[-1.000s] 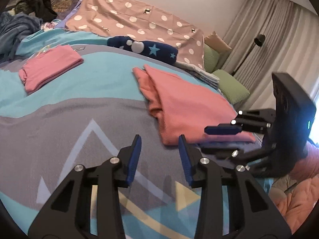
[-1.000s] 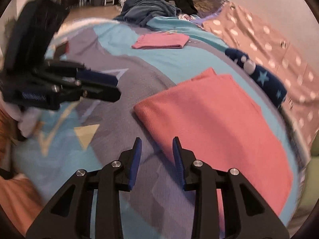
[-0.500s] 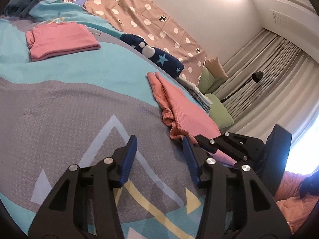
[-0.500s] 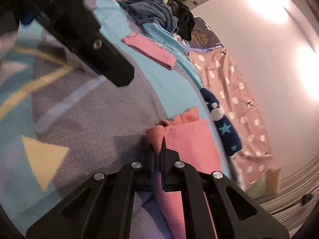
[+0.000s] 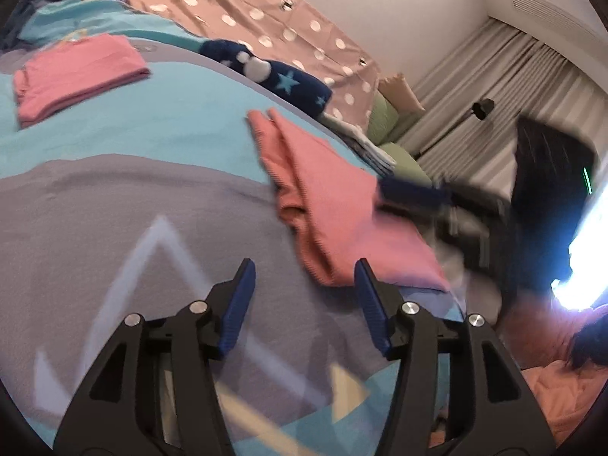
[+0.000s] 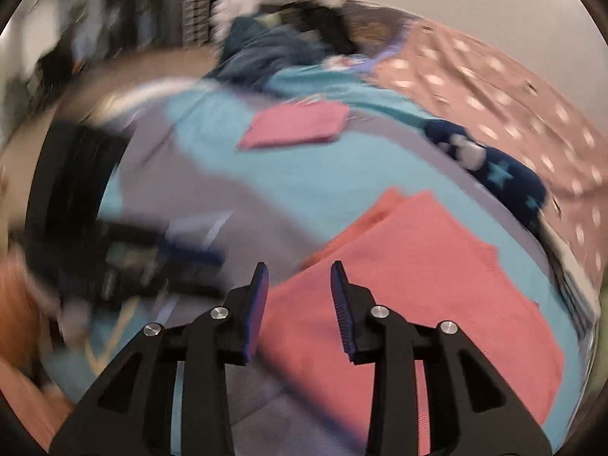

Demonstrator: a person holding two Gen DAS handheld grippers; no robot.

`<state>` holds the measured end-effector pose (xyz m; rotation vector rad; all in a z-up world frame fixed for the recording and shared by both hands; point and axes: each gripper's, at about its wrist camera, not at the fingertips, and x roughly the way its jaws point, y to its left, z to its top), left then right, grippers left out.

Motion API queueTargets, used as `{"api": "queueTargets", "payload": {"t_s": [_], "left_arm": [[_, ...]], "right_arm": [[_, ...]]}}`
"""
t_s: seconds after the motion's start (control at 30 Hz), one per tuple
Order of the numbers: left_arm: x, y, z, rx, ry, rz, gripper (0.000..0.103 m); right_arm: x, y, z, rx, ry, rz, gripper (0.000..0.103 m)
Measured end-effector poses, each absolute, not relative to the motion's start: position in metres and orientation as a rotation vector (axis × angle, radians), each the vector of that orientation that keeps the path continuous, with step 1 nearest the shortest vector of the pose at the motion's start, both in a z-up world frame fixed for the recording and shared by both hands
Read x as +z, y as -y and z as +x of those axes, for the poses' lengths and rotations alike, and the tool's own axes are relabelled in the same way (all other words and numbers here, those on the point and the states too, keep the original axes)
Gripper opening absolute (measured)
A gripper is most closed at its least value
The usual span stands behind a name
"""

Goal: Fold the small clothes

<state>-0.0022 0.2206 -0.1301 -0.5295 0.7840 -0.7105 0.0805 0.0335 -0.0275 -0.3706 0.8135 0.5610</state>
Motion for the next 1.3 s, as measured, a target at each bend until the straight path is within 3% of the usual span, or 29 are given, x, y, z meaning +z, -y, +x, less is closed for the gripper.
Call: {"api": "queueTargets", "payload": {"t_s": [0.03,0.2,0.43,0.53,0.6,0.63,0.67,0.83,1.03,1.1,1.17,1.23,1.3], "left_arm": [[-0.129,-0.214,0.002,-0.731,-0.795,-0.530,0.054],[-0.129,-0.185,0.031,-0.711,-0.869,-0.480,0.056],[-0.135,-0.195,0.073,-0.687,-0.881,-0.584,0.058],[-0.136,-0.193,0.077,-0.732,-0.889,-0.596,0.048],[-0.140,-0.188,0.077,-0.740,-0.914,-0.577,0.023],[-0.142,-0.186,0.077,-0.738,-0.931,-0.576,0.018],[-0.143,-0.186,0.077,-0.729,-0.930,-0.574,0.015],[-0.113,-0.190,0.050,-0.752,-0.801,-0.541,0.002],[-0.141,-0.188,0.056,-0.665,-0.924,-0.514,0.003],[-0.134,-0.188,0.051,-0.672,-0.900,-0.489,0.003],[-0.135,-0.187,0.046,-0.666,-0.912,-0.473,0.005],[-0.134,-0.189,0.046,-0.668,-0.903,-0.487,0.011],[-0.132,-0.192,0.049,-0.650,-0.885,-0.495,0.034]], "right_arm": [[-0.025,-0.031,0.097,0.524,-0.850,-0.353,0.055],[-0.042,-0.035,0.194,0.367,-1.056,-0.236,0.056],[-0.073,-0.079,0.237,0.298,-1.189,-0.238,0.056],[-0.087,-0.094,0.244,0.268,-1.231,-0.280,0.056],[-0.096,-0.104,0.246,0.227,-1.225,-0.353,0.055],[-0.101,-0.106,0.248,0.196,-1.202,-0.400,0.043],[-0.103,-0.104,0.250,0.175,-1.178,-0.422,0.004],[-0.075,-0.078,0.254,0.219,-1.062,-0.244,0.003],[-0.102,-0.067,0.265,0.405,-1.106,-0.187,0.005],[-0.091,-0.053,0.264,0.423,-1.103,-0.097,0.023],[-0.070,-0.036,0.254,0.424,-1.044,-0.051,0.031],[-0.049,-0.023,0.233,0.420,-0.981,-0.097,0.032],[-0.037,-0.012,0.209,0.431,-0.944,-0.151,0.035]]}}
